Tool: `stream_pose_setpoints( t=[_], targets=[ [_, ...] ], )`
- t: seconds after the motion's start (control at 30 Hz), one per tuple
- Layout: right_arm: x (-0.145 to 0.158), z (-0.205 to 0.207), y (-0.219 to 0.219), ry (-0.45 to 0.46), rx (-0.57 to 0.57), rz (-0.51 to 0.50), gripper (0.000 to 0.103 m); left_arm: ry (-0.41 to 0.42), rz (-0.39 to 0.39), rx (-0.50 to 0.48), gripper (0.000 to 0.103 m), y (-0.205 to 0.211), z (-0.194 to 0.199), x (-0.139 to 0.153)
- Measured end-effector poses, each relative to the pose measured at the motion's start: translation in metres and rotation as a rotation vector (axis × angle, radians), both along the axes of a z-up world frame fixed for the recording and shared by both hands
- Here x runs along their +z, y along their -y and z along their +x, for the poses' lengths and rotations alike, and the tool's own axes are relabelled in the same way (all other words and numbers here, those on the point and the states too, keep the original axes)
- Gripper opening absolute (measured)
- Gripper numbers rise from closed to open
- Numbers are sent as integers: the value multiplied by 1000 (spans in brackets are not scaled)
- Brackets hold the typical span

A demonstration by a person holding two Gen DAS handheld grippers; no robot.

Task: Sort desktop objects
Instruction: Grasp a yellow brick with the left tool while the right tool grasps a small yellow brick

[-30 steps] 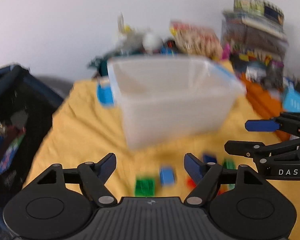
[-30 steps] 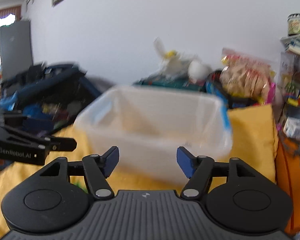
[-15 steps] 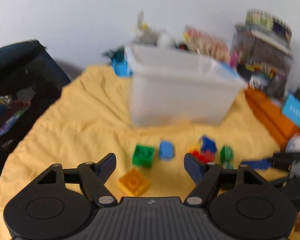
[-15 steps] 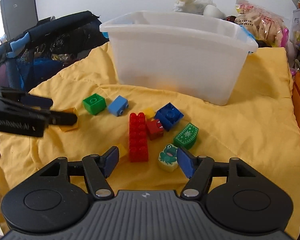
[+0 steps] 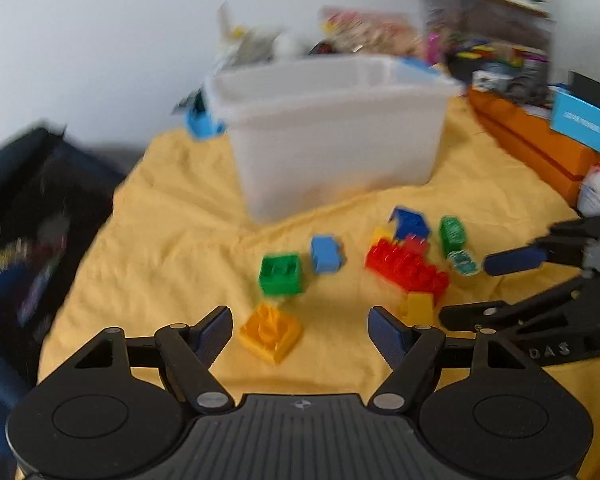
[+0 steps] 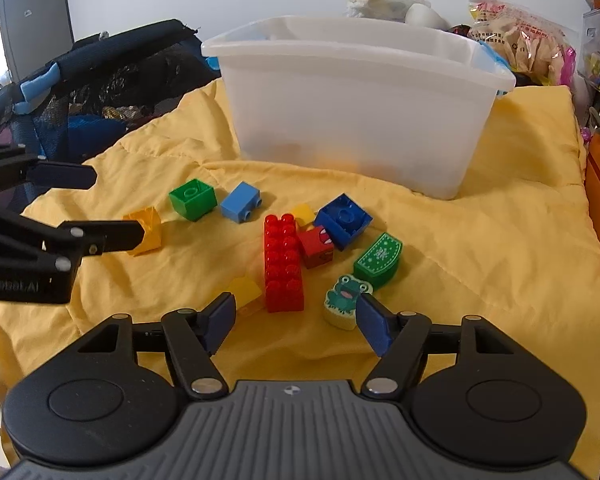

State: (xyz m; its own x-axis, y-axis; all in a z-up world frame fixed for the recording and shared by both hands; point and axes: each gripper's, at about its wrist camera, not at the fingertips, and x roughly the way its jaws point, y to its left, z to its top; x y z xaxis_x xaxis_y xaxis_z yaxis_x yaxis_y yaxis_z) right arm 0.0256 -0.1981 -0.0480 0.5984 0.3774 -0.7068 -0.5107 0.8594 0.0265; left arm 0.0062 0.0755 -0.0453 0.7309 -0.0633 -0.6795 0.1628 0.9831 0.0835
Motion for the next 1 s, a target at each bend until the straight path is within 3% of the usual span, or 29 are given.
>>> stream_pose_setpoints(
  t=[0.1,0.27,0.6,1.0],
  targets=[
    [-3,-1,-1,-11,-5,0,70,-5,10,79,78,-7,0,-3],
    [-3,-3,0,-14,-11,0,71,2,2,15,78,-8,-3,-6],
    [-7,-6,-4,-26,-10,-7,72,-75,-95,-59,78,-13,-2,-13],
    [-15,-7,-10,-55,-13,-18,73,-115,-27,-50,78,-17,4,-26]
  ],
)
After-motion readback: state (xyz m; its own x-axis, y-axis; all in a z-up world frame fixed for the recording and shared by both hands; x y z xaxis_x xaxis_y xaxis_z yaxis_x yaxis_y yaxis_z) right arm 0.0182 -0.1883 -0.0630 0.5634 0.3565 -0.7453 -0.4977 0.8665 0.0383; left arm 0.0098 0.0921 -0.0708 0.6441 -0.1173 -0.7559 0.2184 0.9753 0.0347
